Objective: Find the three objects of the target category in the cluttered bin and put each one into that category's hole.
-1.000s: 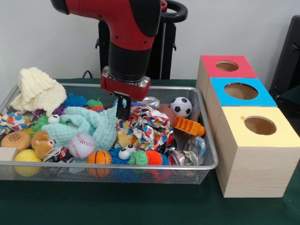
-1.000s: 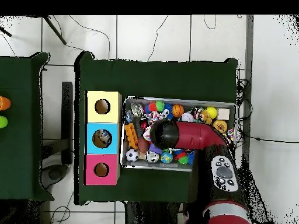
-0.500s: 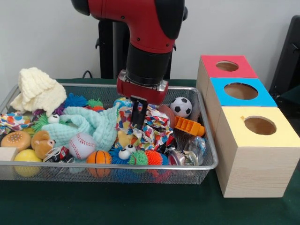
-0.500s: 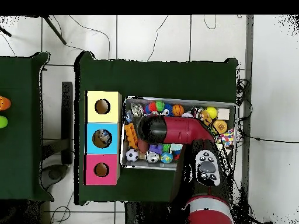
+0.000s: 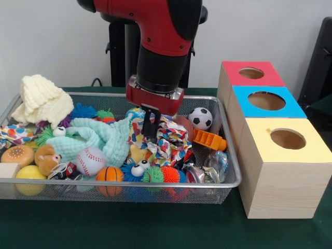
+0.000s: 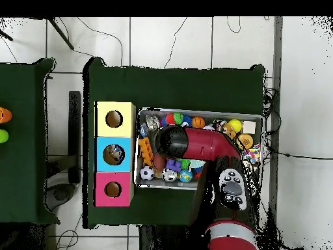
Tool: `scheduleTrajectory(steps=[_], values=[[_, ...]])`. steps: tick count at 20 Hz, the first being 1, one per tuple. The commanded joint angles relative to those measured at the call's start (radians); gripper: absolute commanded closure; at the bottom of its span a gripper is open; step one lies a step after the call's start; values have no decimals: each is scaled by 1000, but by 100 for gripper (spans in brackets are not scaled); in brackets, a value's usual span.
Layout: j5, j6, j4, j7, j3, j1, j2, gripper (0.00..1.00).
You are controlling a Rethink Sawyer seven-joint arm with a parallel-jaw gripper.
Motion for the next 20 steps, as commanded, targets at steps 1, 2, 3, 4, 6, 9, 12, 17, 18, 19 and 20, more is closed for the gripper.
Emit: scheduleTrajectory(steps=[1, 2, 3, 4, 6, 9, 12, 17, 18, 19, 20], values=[[31, 84, -10, 147, -9, 0, 30, 100], [17, 103, -29, 141, -27, 20, 31, 100], [9, 123, -49, 140, -41, 34, 36, 100], [10, 127, -54, 152, -51, 46, 41, 100], [14, 133, -66, 165, -66, 67, 48, 100], [29, 160, -82, 180, -82, 91, 51, 100], [44, 162, -94, 192, -92, 103, 64, 100], [84, 187, -84, 195, -83, 103, 51, 100], [87, 190, -90, 198, -88, 111, 57, 100], [90, 194, -97, 202, -94, 118, 63, 100], [96, 191, -99, 211, -97, 125, 72, 100]])
